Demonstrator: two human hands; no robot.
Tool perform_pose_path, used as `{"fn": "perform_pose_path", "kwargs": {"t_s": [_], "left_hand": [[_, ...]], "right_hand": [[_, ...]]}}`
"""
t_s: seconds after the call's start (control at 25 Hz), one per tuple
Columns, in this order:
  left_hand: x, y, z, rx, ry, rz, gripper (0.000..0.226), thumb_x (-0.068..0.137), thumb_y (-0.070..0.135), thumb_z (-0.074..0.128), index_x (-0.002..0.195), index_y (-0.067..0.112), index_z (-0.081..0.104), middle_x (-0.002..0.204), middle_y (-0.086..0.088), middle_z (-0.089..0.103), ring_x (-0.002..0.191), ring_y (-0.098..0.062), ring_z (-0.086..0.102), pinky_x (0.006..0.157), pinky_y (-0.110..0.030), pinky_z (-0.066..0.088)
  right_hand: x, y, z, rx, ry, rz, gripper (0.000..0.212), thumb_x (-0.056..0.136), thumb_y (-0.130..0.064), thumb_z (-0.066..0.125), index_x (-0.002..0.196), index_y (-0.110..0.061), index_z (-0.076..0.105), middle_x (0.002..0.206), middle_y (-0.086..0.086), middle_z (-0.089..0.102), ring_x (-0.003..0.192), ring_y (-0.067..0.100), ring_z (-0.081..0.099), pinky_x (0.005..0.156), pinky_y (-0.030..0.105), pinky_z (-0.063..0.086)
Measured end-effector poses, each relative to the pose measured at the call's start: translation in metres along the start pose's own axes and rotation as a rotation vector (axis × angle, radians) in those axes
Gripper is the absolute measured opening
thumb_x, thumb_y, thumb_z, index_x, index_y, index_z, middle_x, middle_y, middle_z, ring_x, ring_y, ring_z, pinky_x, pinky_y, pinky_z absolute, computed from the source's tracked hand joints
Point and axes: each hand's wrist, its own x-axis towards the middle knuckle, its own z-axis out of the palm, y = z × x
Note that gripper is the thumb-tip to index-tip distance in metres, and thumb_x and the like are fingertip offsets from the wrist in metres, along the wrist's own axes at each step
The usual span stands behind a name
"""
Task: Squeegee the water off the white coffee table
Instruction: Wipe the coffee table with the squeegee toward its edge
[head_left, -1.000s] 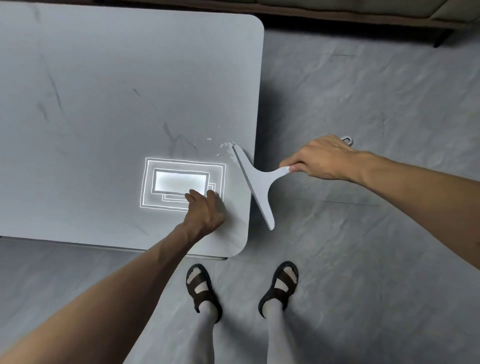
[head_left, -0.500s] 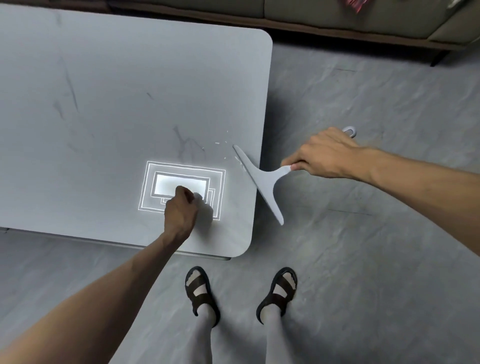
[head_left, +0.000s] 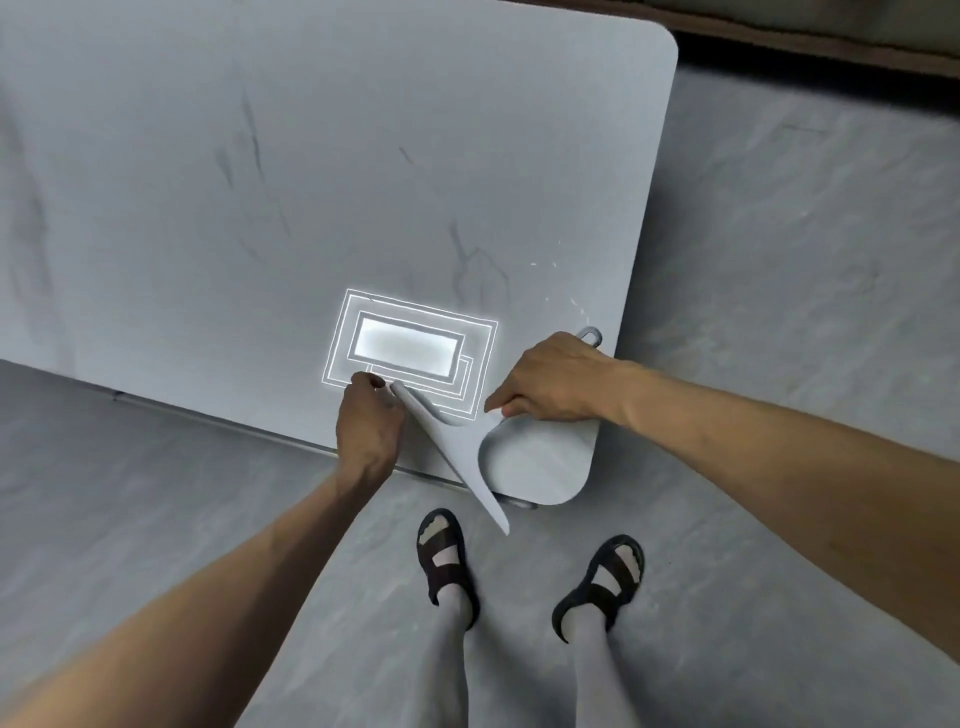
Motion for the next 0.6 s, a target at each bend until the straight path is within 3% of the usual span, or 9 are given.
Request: {"fn": "perform_pose_path", "kwargs": {"t_s": [0.08, 0.2, 0.32, 0.4, 0.48, 0.6], "left_hand": [[0.000, 0.006, 0.006, 0.020, -0.024, 0.022, 0.010, 0.091, 0.017, 0.049, 0.099, 0.013, 0.052, 0.096, -0.005, 0.060, 0.094, -0.030, 0.060, 0.074, -0.032, 0.042], [-0.004, 0.025, 0.018, -0.010, -0.025, 0.020, 0.029, 0.096, 0.027, 0.047, 0.114, 0.008, 0.056, 0.114, -0.011, 0.065, 0.105, -0.031, 0.060, 0.083, -0.032, 0.044], [-0.005, 0.054, 0.036, -0.023, -0.033, 0.063, 0.031, 0.096, 0.023, 0.042, 0.118, 0.006, 0.055, 0.111, -0.012, 0.067, 0.097, -0.027, 0.061, 0.079, -0.029, 0.043], [-0.006, 0.072, 0.053, 0.035, -0.025, 0.150, 0.034, 0.097, 0.018, 0.040, 0.123, 0.001, 0.053, 0.118, -0.017, 0.064, 0.105, -0.030, 0.060, 0.090, -0.035, 0.047], [-0.006, 0.084, 0.072, 0.163, -0.023, 0.220, 0.039, 0.094, 0.017, 0.044, 0.129, 0.000, 0.048, 0.133, -0.019, 0.052, 0.124, -0.036, 0.048, 0.105, -0.045, 0.037], [-0.003, 0.095, 0.091, 0.386, -0.147, 0.201, 0.091, 0.075, 0.034, 0.069, 0.148, 0.007, 0.021, 0.156, -0.019, 0.019, 0.142, -0.045, 0.018, 0.114, -0.057, 0.017]], "right_hand": [[-0.006, 0.016, 0.000, 0.010, 0.029, 0.054, 0.035, 0.097, -0.051, 0.035, 0.128, -0.053, 0.051, 0.120, -0.013, 0.066, 0.106, 0.020, 0.061, 0.080, 0.034, 0.044], [-0.027, 0.055, -0.004, 0.051, 0.095, 0.225, 0.034, 0.095, -0.053, 0.038, 0.127, -0.056, 0.049, 0.126, -0.012, 0.063, 0.115, 0.020, 0.058, 0.075, 0.030, 0.034], [-0.065, 0.098, -0.003, 0.107, 0.176, 0.438, 0.033, 0.094, -0.054, 0.039, 0.126, -0.057, 0.050, 0.125, -0.014, 0.064, 0.112, 0.019, 0.060, 0.073, 0.031, 0.037], [-0.096, 0.116, 0.007, 0.149, 0.215, 0.548, 0.031, 0.094, -0.052, 0.040, 0.123, -0.059, 0.051, 0.119, -0.013, 0.067, 0.103, 0.022, 0.063, 0.069, 0.030, 0.036], [-0.126, 0.126, 0.020, 0.165, 0.236, 0.634, 0.029, 0.094, -0.051, 0.042, 0.120, -0.061, 0.052, 0.113, -0.009, 0.070, 0.097, 0.026, 0.065, 0.068, 0.031, 0.037], [-0.167, 0.132, 0.031, 0.158, 0.252, 0.765, 0.030, 0.094, -0.051, 0.043, 0.121, -0.059, 0.053, 0.112, -0.006, 0.071, 0.097, 0.027, 0.066, 0.069, 0.032, 0.039]]}}
